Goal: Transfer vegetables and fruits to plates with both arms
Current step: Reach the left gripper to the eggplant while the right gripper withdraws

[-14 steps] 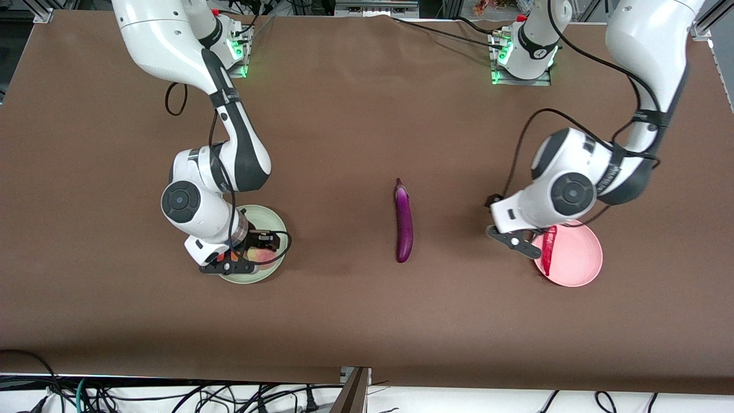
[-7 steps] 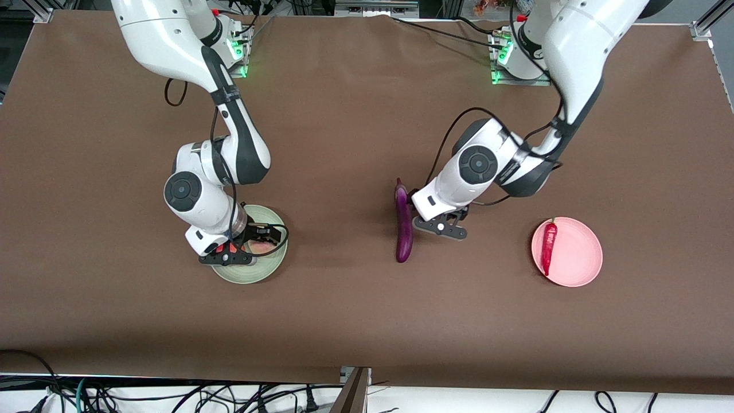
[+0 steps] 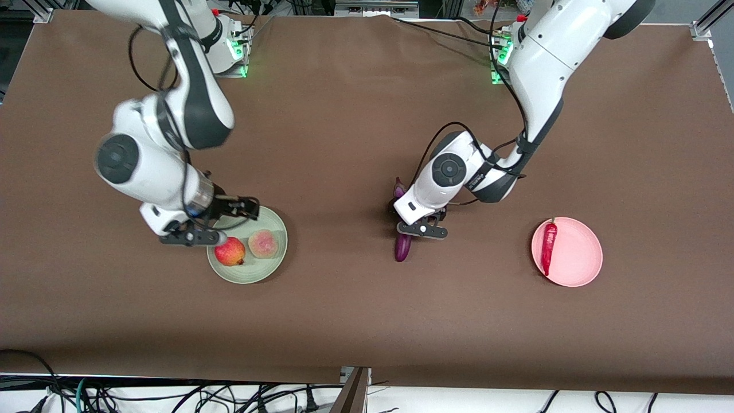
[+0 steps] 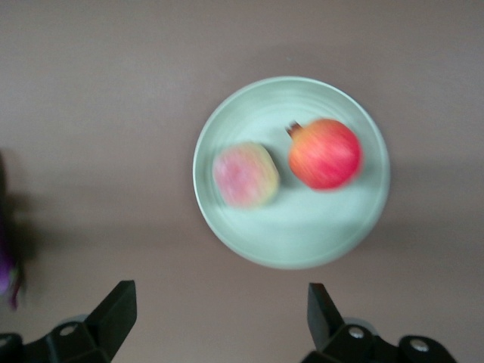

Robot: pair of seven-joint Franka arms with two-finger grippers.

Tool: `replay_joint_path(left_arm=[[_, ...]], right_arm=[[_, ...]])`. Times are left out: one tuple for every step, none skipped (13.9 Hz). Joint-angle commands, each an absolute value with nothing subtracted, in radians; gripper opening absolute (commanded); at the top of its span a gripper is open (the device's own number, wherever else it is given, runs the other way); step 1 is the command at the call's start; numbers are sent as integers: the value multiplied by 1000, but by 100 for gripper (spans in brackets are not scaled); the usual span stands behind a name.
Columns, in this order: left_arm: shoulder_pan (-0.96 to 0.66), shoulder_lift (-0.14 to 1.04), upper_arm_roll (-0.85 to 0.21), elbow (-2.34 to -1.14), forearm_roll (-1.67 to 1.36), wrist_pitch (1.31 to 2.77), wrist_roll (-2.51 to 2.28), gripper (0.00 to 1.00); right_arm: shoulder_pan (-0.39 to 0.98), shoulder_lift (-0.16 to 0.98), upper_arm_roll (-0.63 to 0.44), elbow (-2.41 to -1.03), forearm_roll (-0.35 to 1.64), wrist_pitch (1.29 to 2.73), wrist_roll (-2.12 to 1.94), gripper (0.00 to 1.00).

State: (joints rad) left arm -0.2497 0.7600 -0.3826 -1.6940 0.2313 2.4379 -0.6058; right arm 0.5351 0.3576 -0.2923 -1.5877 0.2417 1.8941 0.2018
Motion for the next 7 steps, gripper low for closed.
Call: replay_joint_path(left_arm=[[-272, 769, -357, -1684, 244, 2433, -634, 52], [-272, 769, -357, -1684, 242, 2433, -637, 49], [-273, 772, -357, -1684, 241, 2433, -638, 48], [-273, 779, -357, -1683, 242, 2434, -638, 43], [-275, 781, -357, -1683, 244, 2434, -643, 37], [-273, 781, -357, -1683, 244, 2437, -643, 37], [-273, 778, -357, -1683, 242, 2437, -644, 42]], right_arm=[[538, 186, -291, -1618, 134, 1725, 241, 100], [538, 131, -290, -1618, 108, 1674, 241, 100], [538, 85, -301, -1621, 101, 1630, 236, 100], [537, 51, -326, -1621, 97, 1596, 227, 100], [538, 31, -339, -1621, 97, 1576, 219, 100], [538, 22, -342, -1623, 92, 1557, 207, 100], [537, 18, -342, -1629, 71, 1551, 204, 100]])
